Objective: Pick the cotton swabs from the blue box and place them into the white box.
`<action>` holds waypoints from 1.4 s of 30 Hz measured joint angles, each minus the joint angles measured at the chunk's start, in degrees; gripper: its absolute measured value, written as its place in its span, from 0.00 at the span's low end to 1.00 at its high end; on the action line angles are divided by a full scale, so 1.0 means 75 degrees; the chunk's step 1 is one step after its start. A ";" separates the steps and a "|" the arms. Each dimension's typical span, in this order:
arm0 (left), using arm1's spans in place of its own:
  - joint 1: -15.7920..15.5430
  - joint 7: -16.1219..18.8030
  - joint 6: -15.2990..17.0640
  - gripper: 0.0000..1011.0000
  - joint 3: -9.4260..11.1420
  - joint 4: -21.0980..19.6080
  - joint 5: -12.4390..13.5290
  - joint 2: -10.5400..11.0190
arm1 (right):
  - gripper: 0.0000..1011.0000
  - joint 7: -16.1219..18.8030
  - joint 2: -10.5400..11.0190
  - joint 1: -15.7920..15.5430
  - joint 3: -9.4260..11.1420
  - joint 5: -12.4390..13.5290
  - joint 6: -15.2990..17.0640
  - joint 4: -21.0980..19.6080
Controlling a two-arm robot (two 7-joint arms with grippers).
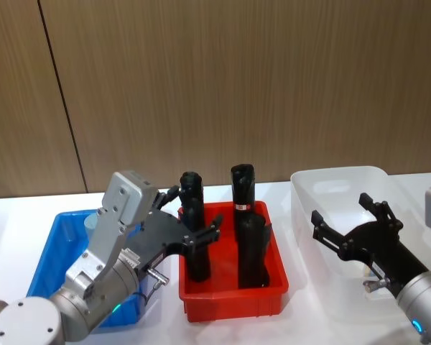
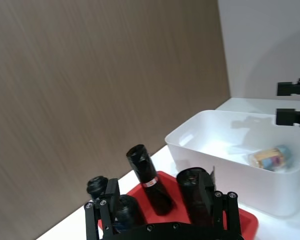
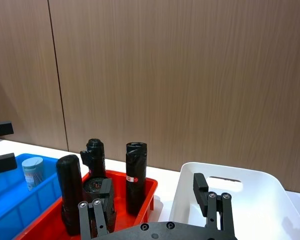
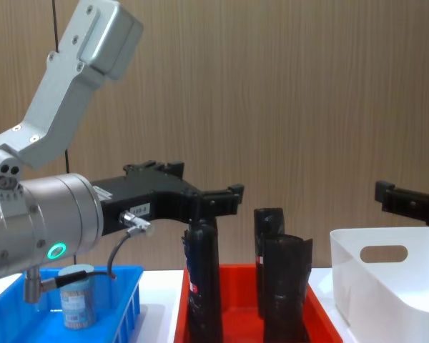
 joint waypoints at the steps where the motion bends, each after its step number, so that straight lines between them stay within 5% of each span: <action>1: 0.0011 0.0078 -0.0016 0.99 0.0010 -0.0010 0.0017 -0.0003 | 0.99 -0.0007 -0.0003 -0.0004 0.0000 0.0000 -0.0002 -0.0005; 18: 0.0263 0.1737 -0.0351 0.99 0.0231 -0.0235 0.0401 -0.0056 | 0.99 -0.0017 -0.0004 -0.0013 0.0000 0.0000 -0.0008 -0.0018; 42: 0.0298 0.1992 -0.0404 0.99 0.0262 -0.0267 0.0462 -0.0060 | 0.99 0.0036 -0.0005 -0.0007 0.0000 -0.0001 0.0004 -0.0017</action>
